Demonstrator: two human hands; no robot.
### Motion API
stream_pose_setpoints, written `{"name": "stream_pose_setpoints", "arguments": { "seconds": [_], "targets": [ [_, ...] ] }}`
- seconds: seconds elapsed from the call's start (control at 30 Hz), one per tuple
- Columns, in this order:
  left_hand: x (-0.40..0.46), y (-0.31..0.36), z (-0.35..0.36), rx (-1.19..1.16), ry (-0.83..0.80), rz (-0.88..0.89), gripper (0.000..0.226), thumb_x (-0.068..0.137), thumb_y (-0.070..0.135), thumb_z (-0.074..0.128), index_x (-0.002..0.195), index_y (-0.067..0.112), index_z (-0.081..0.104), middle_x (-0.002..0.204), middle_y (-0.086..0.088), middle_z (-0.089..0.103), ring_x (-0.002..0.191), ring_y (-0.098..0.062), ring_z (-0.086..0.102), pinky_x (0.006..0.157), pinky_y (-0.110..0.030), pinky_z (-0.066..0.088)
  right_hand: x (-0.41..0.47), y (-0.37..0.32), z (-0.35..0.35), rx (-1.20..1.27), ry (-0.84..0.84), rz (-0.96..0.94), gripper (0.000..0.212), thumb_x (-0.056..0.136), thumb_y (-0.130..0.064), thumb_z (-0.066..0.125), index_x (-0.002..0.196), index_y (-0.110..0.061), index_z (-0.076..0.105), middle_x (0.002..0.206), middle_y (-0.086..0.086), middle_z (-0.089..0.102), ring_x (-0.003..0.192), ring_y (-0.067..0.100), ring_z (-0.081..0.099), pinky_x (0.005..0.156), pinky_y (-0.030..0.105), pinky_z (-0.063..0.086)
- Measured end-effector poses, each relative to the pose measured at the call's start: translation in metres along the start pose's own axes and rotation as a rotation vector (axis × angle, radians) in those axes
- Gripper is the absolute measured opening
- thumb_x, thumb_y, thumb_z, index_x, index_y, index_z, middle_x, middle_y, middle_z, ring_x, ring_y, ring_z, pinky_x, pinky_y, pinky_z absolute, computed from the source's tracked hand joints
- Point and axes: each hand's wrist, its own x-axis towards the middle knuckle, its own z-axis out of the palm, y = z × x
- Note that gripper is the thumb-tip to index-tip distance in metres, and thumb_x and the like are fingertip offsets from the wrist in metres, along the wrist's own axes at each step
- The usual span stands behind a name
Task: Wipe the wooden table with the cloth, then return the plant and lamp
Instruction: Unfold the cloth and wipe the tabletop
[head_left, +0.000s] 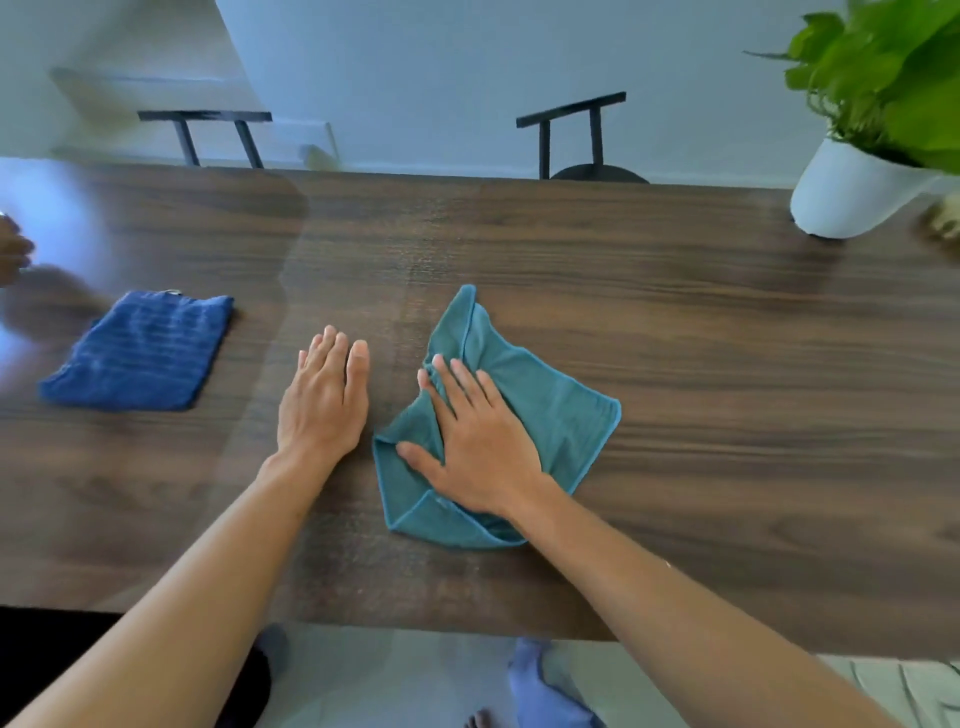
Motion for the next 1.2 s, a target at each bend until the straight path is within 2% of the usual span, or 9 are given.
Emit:
{"name": "stream_pose_setpoints", "arguments": {
  "seconds": [0.07, 0.23, 0.43, 0.57, 0.7, 0.93, 1.0, 1.1, 1.2],
  "targets": [
    [-0.010, -0.001, -0.002, 0.002, -0.015, -0.010, 0.082, 0.095, 0.059, 0.002, 0.148, 0.009, 0.039, 0.163, -0.011, 0.025, 0.152, -0.019, 0.014, 0.125, -0.037, 0.007, -0.028, -0.012, 0.002, 0.022, 0.002, -0.014, 0.085, 0.097, -0.070, 0.017, 0.160, -0.015, 0.004, 0.168, 0.008, 0.000, 0.155, 0.021, -0.006, 0.126, 0.044, 0.003],
    [-0.029, 0.002, 0.006, 0.056, -0.013, 0.005, 0.101, 0.086, 0.072, -0.010, 0.153, 0.008, 0.030, 0.164, -0.012, 0.019, 0.153, -0.021, 0.011, 0.124, -0.037, 0.003, -0.068, -0.020, 0.000, 0.042, -0.024, 0.006, 0.089, 0.094, -0.075, 0.020, 0.160, -0.019, 0.003, 0.168, 0.004, -0.005, 0.154, 0.017, -0.012, 0.126, 0.045, 0.002],
    [-0.028, 0.003, 0.012, 0.068, 0.026, 0.009, 0.098, 0.089, 0.072, -0.004, 0.152, 0.006, 0.031, 0.163, -0.013, 0.020, 0.153, -0.023, 0.013, 0.124, -0.037, 0.004, -0.115, 0.024, -0.010, 0.097, -0.041, 0.069, 0.105, 0.082, -0.090, 0.028, 0.160, -0.028, -0.004, 0.167, -0.008, -0.015, 0.151, 0.007, -0.021, 0.126, 0.043, -0.004],
    [-0.030, 0.003, 0.012, 0.087, 0.013, 0.026, 0.090, 0.093, 0.066, 0.001, 0.153, 0.005, 0.028, 0.164, -0.013, 0.017, 0.153, -0.023, 0.011, 0.124, -0.036, 0.002, -0.100, 0.045, -0.017, 0.063, -0.028, 0.181, 0.110, 0.078, -0.093, 0.027, 0.160, -0.027, -0.004, 0.168, -0.007, -0.013, 0.152, 0.009, -0.018, 0.125, 0.044, -0.004],
    [-0.031, 0.002, 0.015, 0.103, 0.040, 0.040, 0.090, 0.093, 0.066, 0.002, 0.151, 0.005, 0.033, 0.163, -0.015, 0.021, 0.152, -0.027, 0.015, 0.124, -0.040, 0.006, -0.052, 0.022, -0.011, 0.084, 0.006, 0.271, 0.120, 0.073, -0.096, 0.029, 0.161, -0.019, 0.002, 0.169, 0.002, -0.007, 0.154, 0.019, -0.013, 0.124, 0.047, -0.004],
    [-0.023, -0.006, 0.020, 0.154, 0.070, 0.074, 0.091, 0.092, 0.070, -0.005, 0.124, 0.003, 0.048, 0.146, -0.023, 0.041, 0.141, -0.038, 0.031, 0.118, -0.054, 0.022, -0.072, -0.019, 0.008, 0.139, 0.066, 0.172, 0.122, 0.070, -0.094, 0.042, 0.160, -0.020, 0.006, 0.169, 0.001, -0.002, 0.154, 0.016, -0.012, 0.124, 0.048, -0.004],
    [-0.024, -0.005, 0.019, 0.154, 0.077, 0.068, 0.094, 0.092, 0.070, -0.005, 0.128, 0.002, 0.047, 0.148, -0.023, 0.039, 0.143, -0.036, 0.030, 0.119, -0.053, 0.021, -0.088, -0.011, 0.007, 0.157, 0.084, 0.176, 0.121, 0.070, -0.093, 0.043, 0.160, -0.022, 0.007, 0.169, -0.002, -0.001, 0.154, 0.014, -0.011, 0.124, 0.048, -0.003],
    [-0.027, -0.004, 0.016, 0.143, 0.053, 0.051, 0.097, 0.090, 0.073, -0.005, 0.143, 0.005, 0.042, 0.160, -0.016, 0.028, 0.150, -0.029, 0.021, 0.124, -0.043, 0.012, -0.109, 0.020, 0.000, 0.143, 0.136, 0.304, 0.120, 0.070, -0.094, 0.041, 0.161, -0.022, 0.008, 0.169, 0.000, 0.000, 0.155, 0.016, -0.007, 0.124, 0.048, 0.000],
    [-0.028, -0.002, 0.014, 0.132, 0.047, 0.056, 0.095, 0.091, 0.073, -0.002, 0.143, 0.007, 0.042, 0.161, -0.015, 0.028, 0.150, -0.029, 0.020, 0.124, -0.044, 0.012, -0.120, 0.044, -0.010, 0.118, 0.138, 0.534, 0.122, 0.070, -0.098, 0.029, 0.161, -0.022, 0.000, 0.168, 0.001, -0.008, 0.154, 0.018, -0.013, 0.124, 0.048, -0.004]
  ]
}}
